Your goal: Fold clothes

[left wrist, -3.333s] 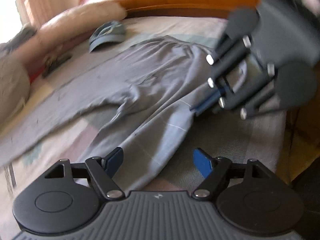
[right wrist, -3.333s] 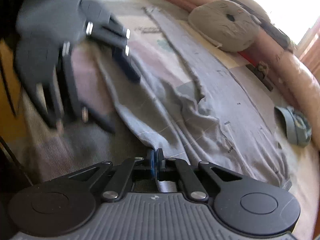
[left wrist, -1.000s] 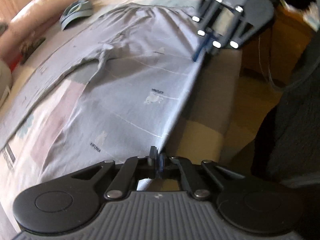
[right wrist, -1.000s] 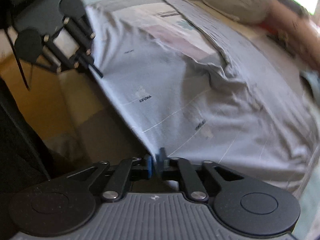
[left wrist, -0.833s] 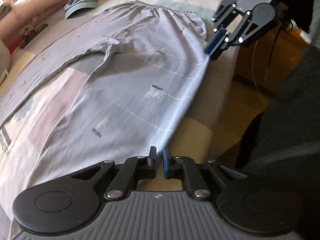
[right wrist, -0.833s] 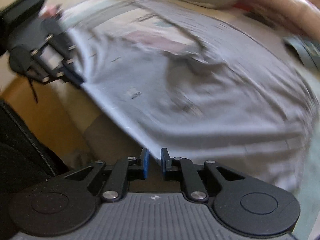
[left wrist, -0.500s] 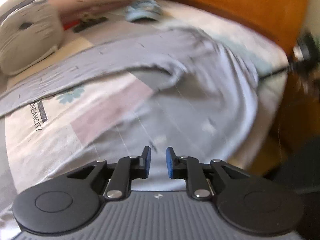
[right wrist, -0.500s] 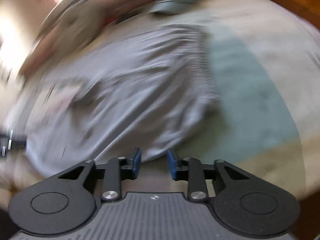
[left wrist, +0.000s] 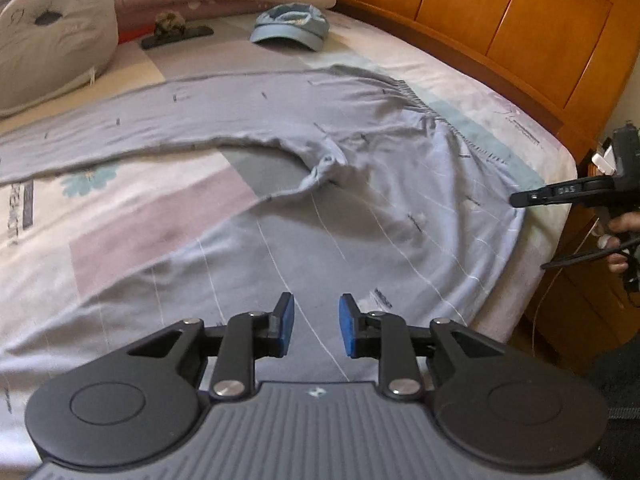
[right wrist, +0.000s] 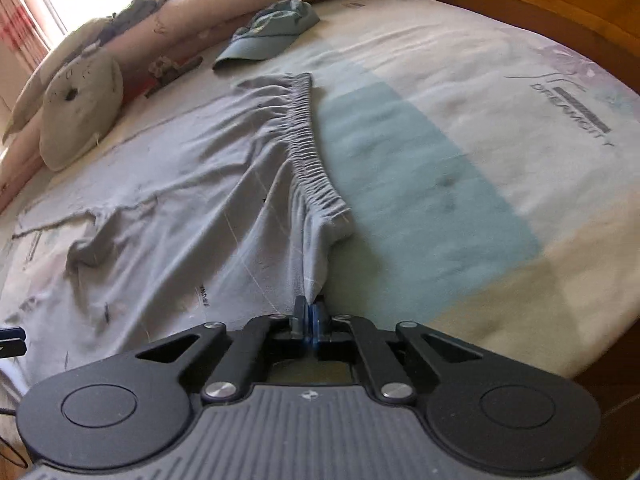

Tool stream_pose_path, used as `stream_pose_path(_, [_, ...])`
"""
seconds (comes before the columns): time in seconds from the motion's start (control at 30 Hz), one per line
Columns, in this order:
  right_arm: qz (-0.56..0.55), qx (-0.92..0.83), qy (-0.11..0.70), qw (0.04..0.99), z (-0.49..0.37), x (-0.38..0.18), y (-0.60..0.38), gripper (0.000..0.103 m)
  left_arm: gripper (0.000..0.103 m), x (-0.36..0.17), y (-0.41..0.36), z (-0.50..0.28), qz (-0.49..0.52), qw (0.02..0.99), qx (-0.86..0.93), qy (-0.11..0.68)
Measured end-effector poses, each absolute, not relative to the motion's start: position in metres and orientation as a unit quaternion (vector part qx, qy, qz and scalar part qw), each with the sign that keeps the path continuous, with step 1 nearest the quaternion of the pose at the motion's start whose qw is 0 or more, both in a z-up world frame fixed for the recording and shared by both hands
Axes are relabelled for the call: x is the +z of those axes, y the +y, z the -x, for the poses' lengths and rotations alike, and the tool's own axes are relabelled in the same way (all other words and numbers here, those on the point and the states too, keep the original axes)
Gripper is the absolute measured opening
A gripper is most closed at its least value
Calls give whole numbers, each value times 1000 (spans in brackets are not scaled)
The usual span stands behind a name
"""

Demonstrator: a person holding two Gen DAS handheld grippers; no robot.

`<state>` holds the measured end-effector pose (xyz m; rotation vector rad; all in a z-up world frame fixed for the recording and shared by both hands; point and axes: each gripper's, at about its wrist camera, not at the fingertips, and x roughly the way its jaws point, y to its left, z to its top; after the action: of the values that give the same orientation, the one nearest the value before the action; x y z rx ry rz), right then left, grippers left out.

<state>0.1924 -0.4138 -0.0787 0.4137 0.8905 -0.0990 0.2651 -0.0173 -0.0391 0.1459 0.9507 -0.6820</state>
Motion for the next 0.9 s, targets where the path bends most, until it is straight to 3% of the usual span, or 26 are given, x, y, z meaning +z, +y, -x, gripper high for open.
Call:
stream_pose_path(0.17, [-185, -40, 440, 878, -186, -72, -417, 4, 24, -37, -24, -270, -66, 834, -316, 447])
stream_pose_path(0.23, [-187, -43, 430, 882, -184, -66, -419, 10, 25, -32, -31, -277, -59, 838, -325, 435])
stream_pose_path(0.4, [-181, -56, 386, 903, -183, -45, -420, 12, 35, -32, -63, -302, -19, 828, -373, 418])
stream_pose_path(0.7, [-150, -27, 362, 920, -195, -34, -396, 22, 33, -73, -86, -368, 43, 841, -314, 439])
stream_pose_path(0.9, [-122, -11, 368, 922, -197, -37, -383, 32, 36, -58, -68, -377, 76, 860, -276, 422])
